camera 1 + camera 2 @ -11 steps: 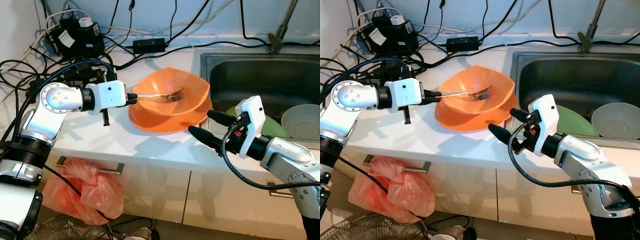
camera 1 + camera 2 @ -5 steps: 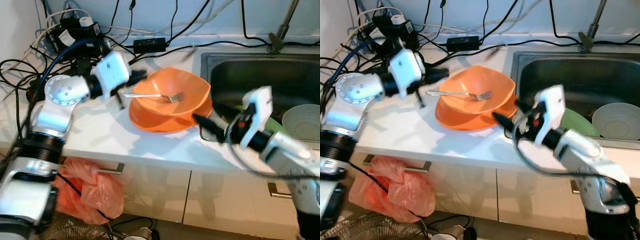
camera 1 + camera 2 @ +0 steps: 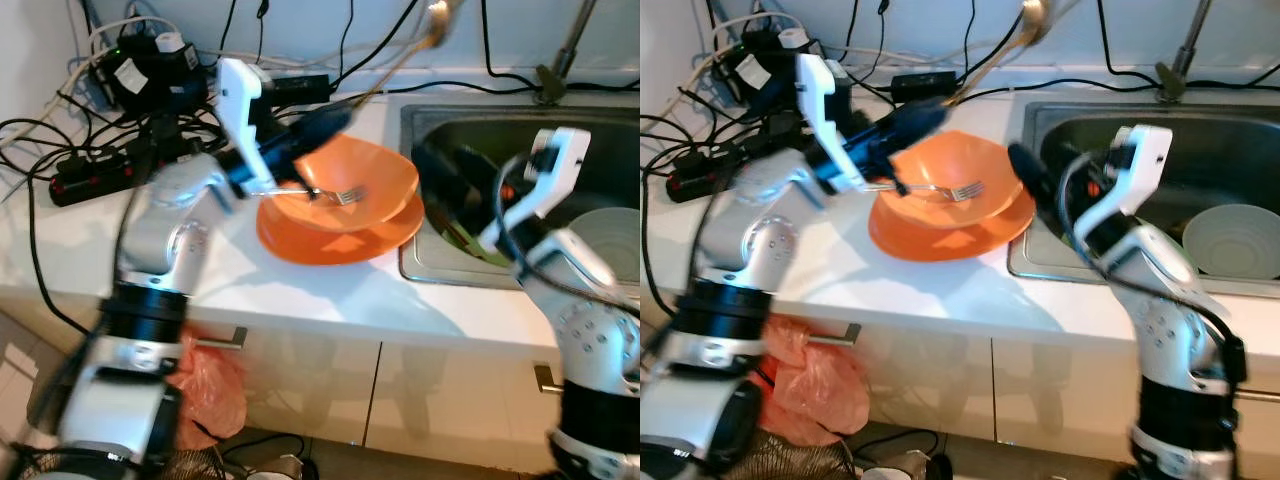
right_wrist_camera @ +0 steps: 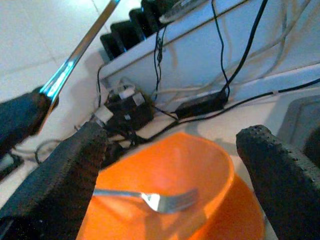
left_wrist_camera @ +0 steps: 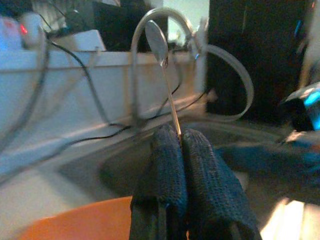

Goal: Kitchen organization

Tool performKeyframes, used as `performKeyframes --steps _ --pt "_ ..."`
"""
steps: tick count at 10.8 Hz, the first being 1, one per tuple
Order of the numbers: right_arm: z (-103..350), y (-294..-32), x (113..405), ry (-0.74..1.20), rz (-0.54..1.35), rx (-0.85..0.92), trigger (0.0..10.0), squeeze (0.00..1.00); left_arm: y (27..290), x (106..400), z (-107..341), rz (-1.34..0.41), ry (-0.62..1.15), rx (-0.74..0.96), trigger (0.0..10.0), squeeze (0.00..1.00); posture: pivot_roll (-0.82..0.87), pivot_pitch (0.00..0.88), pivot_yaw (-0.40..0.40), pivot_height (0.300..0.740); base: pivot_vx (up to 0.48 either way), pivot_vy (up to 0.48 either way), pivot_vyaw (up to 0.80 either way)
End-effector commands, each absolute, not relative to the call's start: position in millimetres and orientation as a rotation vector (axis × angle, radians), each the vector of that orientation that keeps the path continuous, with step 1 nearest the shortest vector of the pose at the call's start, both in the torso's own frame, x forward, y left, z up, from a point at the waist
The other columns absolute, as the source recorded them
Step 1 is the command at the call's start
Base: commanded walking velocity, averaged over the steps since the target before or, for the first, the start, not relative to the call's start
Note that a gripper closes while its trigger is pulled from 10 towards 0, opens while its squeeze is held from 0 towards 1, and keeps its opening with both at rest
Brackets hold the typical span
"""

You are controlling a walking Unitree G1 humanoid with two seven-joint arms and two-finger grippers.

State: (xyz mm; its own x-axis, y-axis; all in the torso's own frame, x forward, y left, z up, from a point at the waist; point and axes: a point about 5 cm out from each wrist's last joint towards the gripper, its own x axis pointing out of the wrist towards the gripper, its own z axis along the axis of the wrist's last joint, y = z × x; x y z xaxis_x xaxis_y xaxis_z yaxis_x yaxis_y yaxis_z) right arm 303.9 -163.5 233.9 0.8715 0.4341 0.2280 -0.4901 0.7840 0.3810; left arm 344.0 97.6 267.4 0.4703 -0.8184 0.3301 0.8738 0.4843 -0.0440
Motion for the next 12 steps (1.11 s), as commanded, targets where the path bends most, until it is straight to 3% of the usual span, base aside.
performKeyframes --steps 1,5,8,12 --pt "240 -161 308 -0.165 0.483 0.494 10.0 0.0 98 339 265 -1.072 -0.241 -0.357 0.0 0.0 0.09 0.048 0.105 0.74 0.0 0.0 0.0" --pt "256 -152 323 -0.224 0.49 0.629 10.0 0.0 87 312 256 -1.22 -0.104 -0.558 0.0 0.0 0.09 0.051 0.085 0.74 0.0 0.0 0.0" --pt "260 -145 329 -0.232 0.506 0.663 10.0 0.0 90 302 254 -1.256 -0.057 -0.591 0.0 0.0 0.09 0.048 0.073 0.74 0.0 0.0 0.0" --pt "253 -153 324 -0.21 0.509 0.623 10.0 0.0 112 318 265 -1.129 -0.123 -0.576 0.0 0.0 0.08 0.049 0.062 0.74 0.0 0.0 0.0"
